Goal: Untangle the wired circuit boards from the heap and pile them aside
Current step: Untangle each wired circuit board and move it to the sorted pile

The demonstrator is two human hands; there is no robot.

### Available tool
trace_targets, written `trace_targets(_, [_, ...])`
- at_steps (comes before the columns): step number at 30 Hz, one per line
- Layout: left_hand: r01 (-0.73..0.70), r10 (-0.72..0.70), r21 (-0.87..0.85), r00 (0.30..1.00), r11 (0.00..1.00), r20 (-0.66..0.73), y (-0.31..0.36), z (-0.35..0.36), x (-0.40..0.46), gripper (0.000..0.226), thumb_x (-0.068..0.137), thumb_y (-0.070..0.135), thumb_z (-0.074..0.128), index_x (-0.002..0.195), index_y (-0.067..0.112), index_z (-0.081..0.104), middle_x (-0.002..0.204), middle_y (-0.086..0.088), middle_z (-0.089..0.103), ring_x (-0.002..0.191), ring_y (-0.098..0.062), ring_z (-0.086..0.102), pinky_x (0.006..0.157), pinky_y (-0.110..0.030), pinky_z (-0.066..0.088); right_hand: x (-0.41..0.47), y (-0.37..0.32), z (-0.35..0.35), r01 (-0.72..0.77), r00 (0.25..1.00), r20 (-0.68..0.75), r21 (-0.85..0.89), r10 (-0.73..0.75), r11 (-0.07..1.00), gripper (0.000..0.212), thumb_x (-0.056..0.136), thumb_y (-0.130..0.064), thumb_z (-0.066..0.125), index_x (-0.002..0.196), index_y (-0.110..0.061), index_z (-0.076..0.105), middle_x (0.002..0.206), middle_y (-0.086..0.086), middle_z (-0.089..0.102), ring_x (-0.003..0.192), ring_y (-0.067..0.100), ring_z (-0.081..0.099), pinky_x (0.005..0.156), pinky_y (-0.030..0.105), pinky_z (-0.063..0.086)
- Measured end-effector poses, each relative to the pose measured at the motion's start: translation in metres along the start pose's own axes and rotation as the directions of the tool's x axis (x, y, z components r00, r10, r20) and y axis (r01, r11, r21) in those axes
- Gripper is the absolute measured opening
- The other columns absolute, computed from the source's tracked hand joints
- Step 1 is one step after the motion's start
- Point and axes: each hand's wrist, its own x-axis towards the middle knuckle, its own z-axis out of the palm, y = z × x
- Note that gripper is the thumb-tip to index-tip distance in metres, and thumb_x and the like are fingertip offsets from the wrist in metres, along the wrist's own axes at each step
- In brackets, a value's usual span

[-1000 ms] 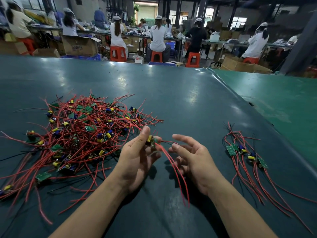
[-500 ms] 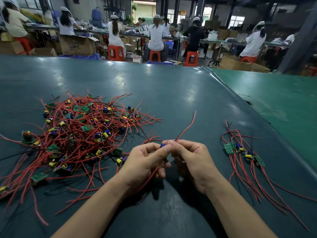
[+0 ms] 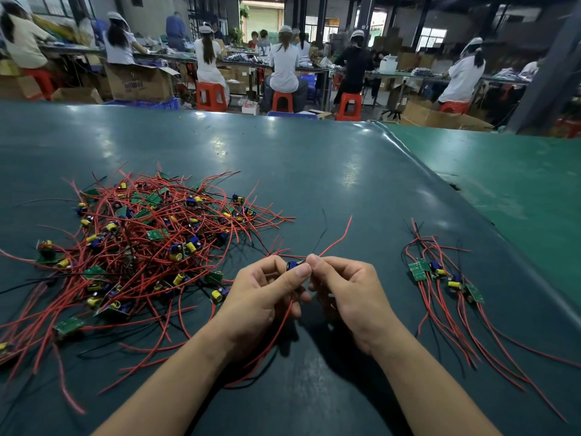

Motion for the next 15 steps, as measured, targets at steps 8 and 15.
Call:
trace_targets(8, [0.000,-0.001,0.017,0.999,1.000,0.032,-0.0005,0.0002,-0.0014,0.020,0.069,0.025,0.075,0.057,0.023,0.059,0.061,-0.006,0.058,0.054,-0.019,0.056,0.043,-0.020,0.042,-0.0014,-0.0024,-0.0031,-0.046,0.998,0.045,0.048,0.044,0.998,0.040,0.070,-0.048,0.073,0.085,-0.010,0.078,0.059,0.003,0.049,0.054,0.019,0.037,0.047,0.021,0.024])
trace_targets(15, [0.036,-0.039,0.044,0.996,0.998,0.080,-0.0005,0.0010,-0.0032,0.024,0.074,0.018,0.073,0.063,0.015,0.052,0.060,-0.010,0.049,0.052,-0.015,0.060,0.041,-0.018,0.042,-0.0032,-0.0048,-0.0033,-0.081,0.996,0.047,0.080,0.077,0.993,0.015,0.083,-0.024,0.072,0.084,-0.011,0.080,0.046,-0.008,0.046,0.039,0.005,0.032,0.038,0.016,0.025])
